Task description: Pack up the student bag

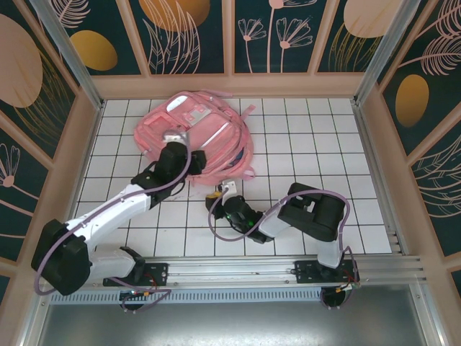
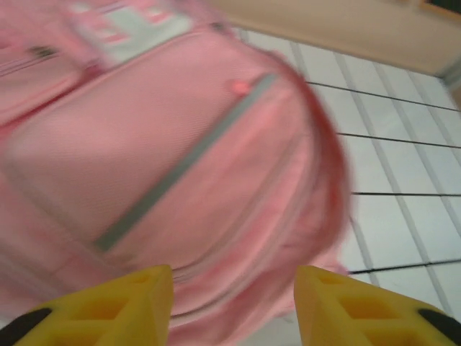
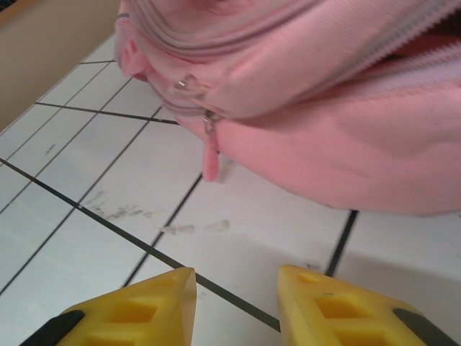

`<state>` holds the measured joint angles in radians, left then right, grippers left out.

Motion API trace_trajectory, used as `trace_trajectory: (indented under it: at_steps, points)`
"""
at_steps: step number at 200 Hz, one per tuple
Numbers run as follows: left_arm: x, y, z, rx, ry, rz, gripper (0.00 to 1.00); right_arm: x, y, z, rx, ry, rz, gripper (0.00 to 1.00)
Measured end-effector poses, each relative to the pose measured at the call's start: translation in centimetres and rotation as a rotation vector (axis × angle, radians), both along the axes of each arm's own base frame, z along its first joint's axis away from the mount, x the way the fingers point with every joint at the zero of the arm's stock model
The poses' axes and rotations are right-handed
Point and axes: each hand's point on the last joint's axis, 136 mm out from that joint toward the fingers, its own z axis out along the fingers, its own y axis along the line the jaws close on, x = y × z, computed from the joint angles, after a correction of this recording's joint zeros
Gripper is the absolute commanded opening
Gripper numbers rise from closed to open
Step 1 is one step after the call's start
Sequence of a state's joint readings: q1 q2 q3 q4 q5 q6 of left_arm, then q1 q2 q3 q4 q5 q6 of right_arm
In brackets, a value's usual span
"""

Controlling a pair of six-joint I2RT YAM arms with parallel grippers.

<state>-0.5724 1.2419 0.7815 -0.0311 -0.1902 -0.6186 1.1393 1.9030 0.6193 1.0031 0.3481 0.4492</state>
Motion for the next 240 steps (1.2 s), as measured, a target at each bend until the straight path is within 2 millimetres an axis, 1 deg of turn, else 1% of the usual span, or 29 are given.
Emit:
trace_trajectory:
  at_steps: [12, 22, 34, 44, 53, 62, 71, 81, 89, 96, 114, 131, 153, 177, 184, 207, 221, 228, 240]
  points:
    - [-0.2, 2.8, -2.4, -0.023, 0.054, 0.087, 0.47, 0.1, 0.4, 0.3, 0.001, -0.004, 0.003, 0.36]
    - [-0.5, 5.3, -4.9, -0.053, 0.112, 0.174, 0.47, 0.2, 0.6, 0.4, 0.001, -0.006, 0.004, 0.36]
    - [-1.4, 7.5, -7.7, -0.087, 0.180, 0.257, 0.47, 0.2, 0.6, 0.3, -0.006, -0.004, 0.004, 0.36]
    - [-2.3, 8.7, -9.7, -0.126, 0.233, 0.309, 0.47, 0.2, 0.7, 0.3, -0.010, -0.003, 0.005, 0.36]
    - [-2.9, 9.4, -11.1, -0.166, 0.271, 0.345, 0.47, 0.1, 0.7, 0.3, -0.016, -0.003, 0.007, 0.36]
    - [-3.2, 9.8, -12.2, -0.208, 0.301, 0.377, 0.47, 0.1, 0.9, 0.3, -0.022, -0.005, 0.012, 0.36]
    - [-3.2, 10.0, -12.9, -0.249, 0.318, 0.398, 0.48, 0.0, 1.0, 0.3, -0.028, -0.007, 0.016, 0.36]
    - [-2.9, 9.9, -13.3, -0.295, 0.330, 0.410, 0.48, -0.1, 1.2, 0.3, -0.032, -0.009, 0.022, 0.36]
    - [-2.5, 9.7, -13.4, -0.333, 0.331, 0.416, 0.51, -0.2, 1.3, 0.3, -0.033, -0.010, 0.024, 0.36]
    - [-2.1, 9.5, -13.3, -0.363, 0.325, 0.417, 0.53, -0.2, 1.4, 0.4, -0.033, -0.010, 0.026, 0.37]
    - [-1.1, 8.9, -12.8, -0.437, 0.304, 0.417, 0.53, -0.3, 1.6, 0.4, -0.038, -0.011, 0.030, 0.37]
    - [-0.3, 8.5, -12.4, -0.493, 0.280, 0.415, 0.55, -0.2, 1.8, 0.6, -0.038, -0.014, 0.032, 0.37]
    - [0.3, 8.1, -12.3, -0.537, 0.265, 0.412, 0.53, -0.1, 2.0, 0.8, -0.036, -0.016, 0.033, 0.37]
    - [0.8, 7.6, -13.0, -0.578, 0.275, 0.416, 0.48, -0.1, 2.1, 0.9, -0.040, -0.024, 0.036, 0.37]
    - [0.9, 7.5, -13.4, -0.589, 0.280, 0.419, 0.45, 0.0, 2.2, 0.9, -0.042, -0.025, 0.037, 0.37]
    - [1.0, 7.2, -14.2, -0.635, 0.291, 0.426, 0.28, 0.1, 2.5, 0.9, -0.050, -0.027, 0.038, 0.38]
    - [1.1, 7.1, -14.0, -0.666, 0.282, 0.426, 0.12, 0.1, 2.6, 0.8, -0.056, -0.024, 0.039, 0.38]
    - [1.2, 7.0, -13.7, -0.678, 0.273, 0.424, 0.01, 0.2, 2.6, 0.7, -0.060, -0.022, 0.039, 0.38]
    - [1.3, 7.0, -13.4, -0.690, 0.263, 0.422, 0.00, 0.3, 2.8, 0.7, -0.064, -0.019, 0.041, 0.38]
